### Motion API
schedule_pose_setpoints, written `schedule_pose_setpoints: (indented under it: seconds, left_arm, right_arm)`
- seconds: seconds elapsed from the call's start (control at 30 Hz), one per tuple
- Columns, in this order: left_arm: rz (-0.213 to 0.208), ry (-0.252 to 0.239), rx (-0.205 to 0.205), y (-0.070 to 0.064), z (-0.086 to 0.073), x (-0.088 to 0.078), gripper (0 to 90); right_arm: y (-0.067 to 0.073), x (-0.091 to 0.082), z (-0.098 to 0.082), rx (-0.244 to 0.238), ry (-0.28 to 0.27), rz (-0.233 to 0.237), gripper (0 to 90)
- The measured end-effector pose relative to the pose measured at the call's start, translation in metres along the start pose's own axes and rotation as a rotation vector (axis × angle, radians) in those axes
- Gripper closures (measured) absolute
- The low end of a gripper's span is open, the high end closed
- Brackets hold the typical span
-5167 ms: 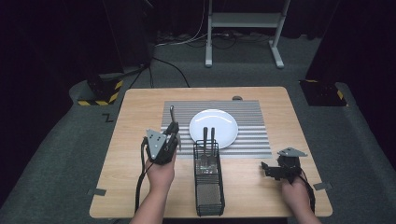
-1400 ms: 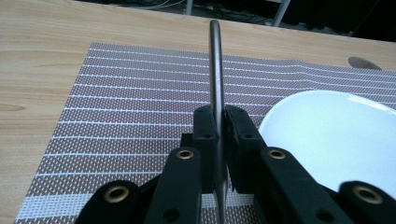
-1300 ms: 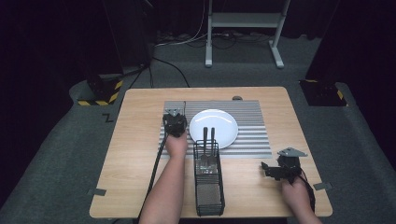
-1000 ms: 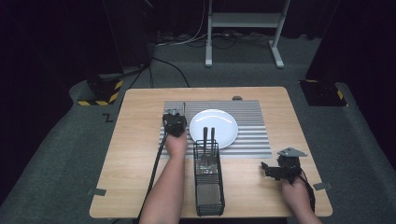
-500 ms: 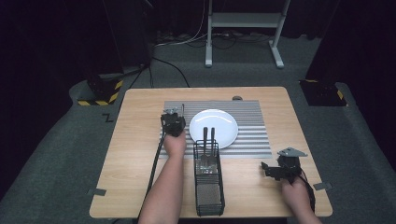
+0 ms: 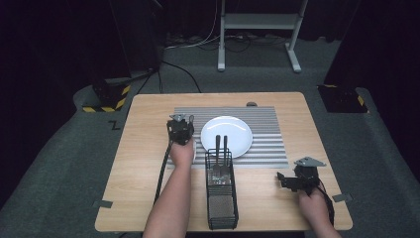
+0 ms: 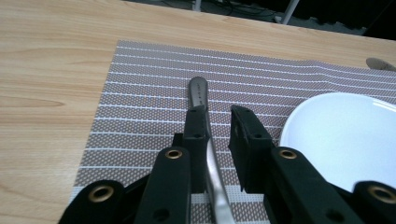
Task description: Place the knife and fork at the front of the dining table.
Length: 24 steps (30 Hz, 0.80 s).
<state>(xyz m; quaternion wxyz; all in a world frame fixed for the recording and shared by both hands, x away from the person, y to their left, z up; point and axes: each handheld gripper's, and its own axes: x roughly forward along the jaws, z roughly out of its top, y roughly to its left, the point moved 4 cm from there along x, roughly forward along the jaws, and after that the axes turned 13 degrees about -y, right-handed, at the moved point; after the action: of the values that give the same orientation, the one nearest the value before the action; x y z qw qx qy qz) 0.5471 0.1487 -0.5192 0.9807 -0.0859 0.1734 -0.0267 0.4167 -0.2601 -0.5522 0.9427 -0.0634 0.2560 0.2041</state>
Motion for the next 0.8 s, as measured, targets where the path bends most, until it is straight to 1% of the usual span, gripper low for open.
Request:
schedule_pose_setpoints:
  seconds: [0.07, 0.13, 0.2, 0.27, 0.3, 0.37, 0.47, 0.5, 0.57, 0.63, 0.67, 0.7, 0.73, 0.77, 0.8]
  left_arm:
    - [0.000, 0.001, 0.009, 0.001, 0.000, -0.005, 72.5]
    - [-0.001, 0.004, 0.033, 0.002, -0.002, -0.011, 70.1]
    - [-0.008, 0.012, 0.048, 0.002, -0.005, -0.018, 64.1]
    - [-0.021, 0.017, 0.046, 0.002, -0.010, -0.025, 60.3]
    - [-0.024, 0.020, 0.059, 0.002, -0.012, -0.029, 59.0]
    - [-0.036, 0.018, 0.064, 0.001, -0.017, -0.037, 55.6]
    - [-0.049, 0.015, 0.086, 0.002, -0.026, -0.049, 51.0]
    - [-0.049, 0.016, 0.101, 0.003, -0.028, -0.053, 50.2]
    - [-0.056, 0.021, 0.113, 0.005, -0.034, -0.061, 46.6]
    - [-0.070, 0.035, 0.119, 0.007, -0.040, -0.068, 43.2]
    - [-0.077, 0.044, 0.130, 0.008, -0.043, -0.070, 41.4]
    - [-0.079, 0.058, 0.145, 0.007, -0.046, -0.071, 40.0]
    - [-0.079, 0.058, 0.145, 0.007, -0.046, -0.071, 38.5]
    - [-0.084, 0.088, 0.183, 0.005, -0.053, -0.072, 37.6]
    - [-0.085, 0.109, 0.204, 0.004, -0.057, -0.072, 37.3]
  right_arm:
    - [0.000, 0.000, 0.000, 0.000, 0.000, 0.000, 10.0]
    - [0.000, 0.000, 0.000, 0.000, 0.000, 0.000, 10.0]
    - [0.000, 0.000, 0.000, 0.000, 0.000, 0.000, 10.0]
    - [0.000, 0.000, 0.000, 0.000, 0.000, 0.000, 10.0]
    - [0.000, 0.000, 0.000, -0.001, -0.001, 0.001, 10.0]
    - [0.000, 0.000, 0.000, 0.000, 0.000, 0.000, 10.0]
    - [0.000, 0.000, 0.000, 0.000, 0.000, 0.000, 10.0]
    - [0.000, 0.000, 0.000, 0.000, 0.000, 0.000, 10.0]
    - [0.000, 0.000, 0.000, 0.000, 0.000, 0.000, 10.0]
    - [0.000, 0.000, 0.000, 0.000, 0.000, 0.000, 10.0]
    - [0.000, 0.000, 0.000, 0.001, -0.001, 0.001, 10.0]
    - [0.000, 0.000, 0.000, 0.000, 0.000, 0.000, 10.0]
    - [0.000, 0.000, 0.000, 0.000, 0.000, 0.000, 10.0]
    - [0.000, 0.000, 0.000, 0.000, 0.000, 0.000, 10.0]
    - [0.000, 0.000, 0.000, 0.000, 0.000, 0.000, 10.0]
